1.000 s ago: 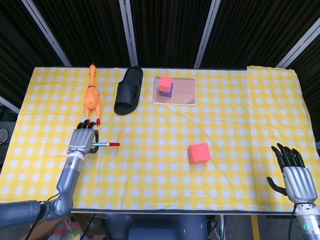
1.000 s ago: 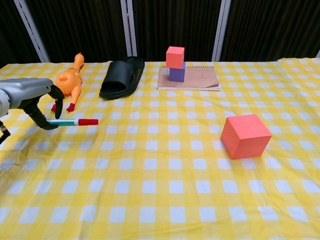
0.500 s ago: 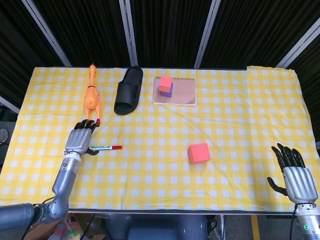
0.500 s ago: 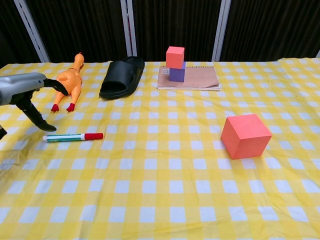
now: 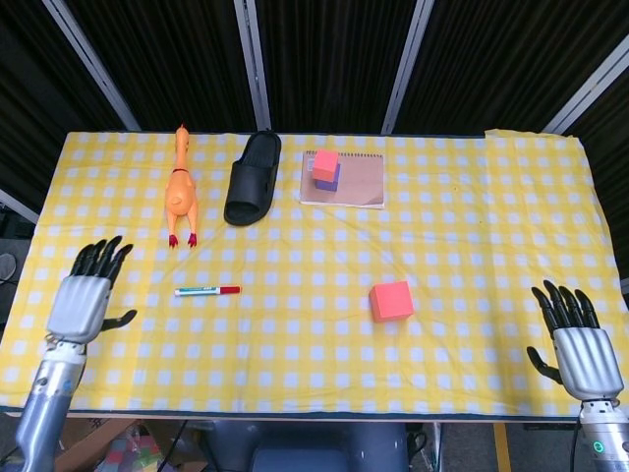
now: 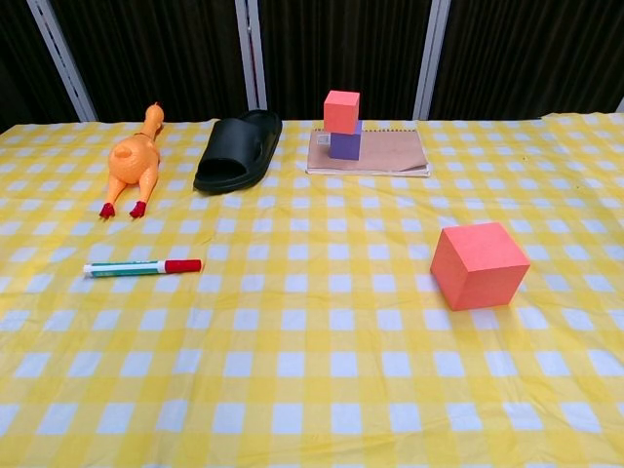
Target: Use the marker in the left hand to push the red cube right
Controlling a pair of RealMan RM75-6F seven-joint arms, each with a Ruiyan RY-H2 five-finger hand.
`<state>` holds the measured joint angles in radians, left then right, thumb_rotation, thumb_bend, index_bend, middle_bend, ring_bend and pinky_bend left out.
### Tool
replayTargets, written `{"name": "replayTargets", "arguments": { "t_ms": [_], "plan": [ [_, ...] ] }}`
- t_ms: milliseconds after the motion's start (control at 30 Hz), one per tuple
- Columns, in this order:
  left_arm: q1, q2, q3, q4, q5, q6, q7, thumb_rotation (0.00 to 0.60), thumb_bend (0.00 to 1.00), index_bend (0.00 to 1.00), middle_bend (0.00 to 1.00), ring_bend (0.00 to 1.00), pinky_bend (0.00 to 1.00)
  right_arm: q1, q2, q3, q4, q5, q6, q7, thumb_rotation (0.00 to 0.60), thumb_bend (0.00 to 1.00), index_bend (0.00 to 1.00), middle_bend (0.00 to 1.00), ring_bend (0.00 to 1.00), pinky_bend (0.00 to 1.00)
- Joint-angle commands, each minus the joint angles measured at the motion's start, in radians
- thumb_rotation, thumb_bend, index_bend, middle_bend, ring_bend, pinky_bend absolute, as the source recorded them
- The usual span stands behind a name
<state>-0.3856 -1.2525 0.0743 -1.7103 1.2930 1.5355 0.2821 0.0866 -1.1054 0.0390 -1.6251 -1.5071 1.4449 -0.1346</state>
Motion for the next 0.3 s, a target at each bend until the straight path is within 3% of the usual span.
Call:
{"name": "replayTargets", "arguments": {
  "t_ms": [33,300],
  "plan": [
    [0.087,0.051,0.061,0.045,0.069,0.065,-0.096,0.6,0.11,0.05,0.0,0.0,0.05,0.001,-0.008,0.001,0.004,-0.003,0.003,-0.015,0.6,0.35,0.0,0.0,0.0,0.0],
    [0.151,0.08,0.058,0.057,0.102,0.078,-0.168,0.6,0.11,0.02,0.0,0.0,0.05,0.003,-0.02,0.002,0.009,-0.006,0.006,-0.042,0.6,0.35,0.0,0.0,0.0,0.0]
  ]
}}
